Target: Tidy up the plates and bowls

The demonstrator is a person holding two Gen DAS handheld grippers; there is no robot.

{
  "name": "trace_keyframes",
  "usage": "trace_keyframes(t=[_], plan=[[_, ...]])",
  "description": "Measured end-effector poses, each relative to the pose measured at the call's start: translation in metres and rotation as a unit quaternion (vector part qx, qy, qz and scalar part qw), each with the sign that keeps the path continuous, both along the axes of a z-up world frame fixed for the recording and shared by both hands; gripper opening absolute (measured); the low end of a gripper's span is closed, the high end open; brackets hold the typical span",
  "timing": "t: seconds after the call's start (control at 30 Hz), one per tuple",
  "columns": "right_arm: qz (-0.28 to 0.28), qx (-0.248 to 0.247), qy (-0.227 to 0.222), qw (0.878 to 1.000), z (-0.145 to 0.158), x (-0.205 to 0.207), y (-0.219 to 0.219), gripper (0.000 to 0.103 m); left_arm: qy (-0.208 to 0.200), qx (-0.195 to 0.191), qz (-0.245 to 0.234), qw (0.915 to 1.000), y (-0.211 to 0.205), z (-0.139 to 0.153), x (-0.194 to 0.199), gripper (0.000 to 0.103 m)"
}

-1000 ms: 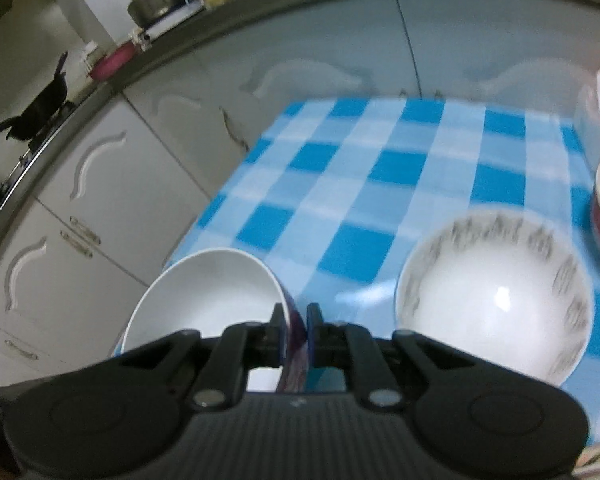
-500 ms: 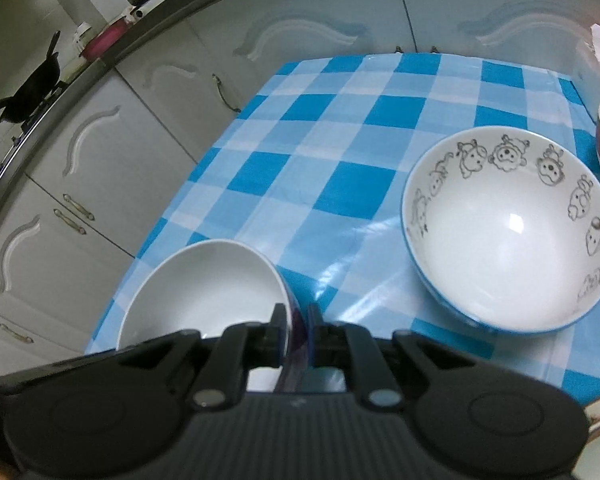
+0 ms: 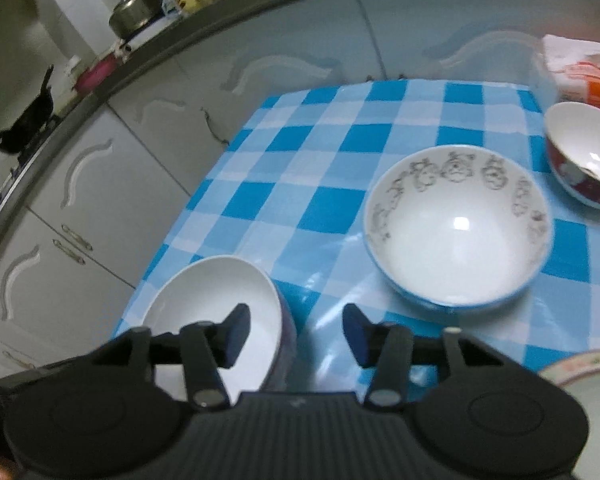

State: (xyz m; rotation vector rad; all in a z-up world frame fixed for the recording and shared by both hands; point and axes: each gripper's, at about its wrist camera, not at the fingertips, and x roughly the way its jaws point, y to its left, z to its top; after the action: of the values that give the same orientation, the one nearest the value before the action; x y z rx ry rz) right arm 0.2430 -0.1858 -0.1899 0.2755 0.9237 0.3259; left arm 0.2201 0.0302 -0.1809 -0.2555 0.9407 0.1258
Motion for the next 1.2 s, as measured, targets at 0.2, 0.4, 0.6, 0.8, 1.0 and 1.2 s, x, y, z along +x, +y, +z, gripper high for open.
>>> trace_keyframes(t=[0.2,0.4,0.6,0.8,1.0,1.2], plan=[[-0.023,0.006,-0.015,1.0,0.018,-0.03,-0.03,0.07,-0.014,0.003,-0.039,0.9991,-0.024,0.028,-0.01,0.076],[-0.058,-0.002,-0.026,0.998,0.033,-0.062,-0.066,0.072,-0.029,0.008,-0.091,0.9953,-0.062,0.048,-0.017,0.098],[-0.113,0.0,-0.038,0.993,0.046,-0.087,-0.106,0.074,-0.031,0.0,-0.142,0.9894,-0.105,0.056,-0.019,0.099],[-0.157,0.002,-0.036,0.987,0.049,-0.105,-0.14,0.074,-0.029,0.001,-0.183,0.9828,-0.139,0.061,-0.025,0.101],[-0.19,0.007,-0.036,0.981,0.05,-0.119,-0.163,0.075,-0.031,0.007,-0.197,0.9799,-0.156,0.066,-0.022,0.101],[-0.217,0.009,-0.036,0.976,0.051,-0.122,-0.179,0.075,-0.039,0.007,-0.201,0.9787,-0.165,0.074,-0.009,0.102]])
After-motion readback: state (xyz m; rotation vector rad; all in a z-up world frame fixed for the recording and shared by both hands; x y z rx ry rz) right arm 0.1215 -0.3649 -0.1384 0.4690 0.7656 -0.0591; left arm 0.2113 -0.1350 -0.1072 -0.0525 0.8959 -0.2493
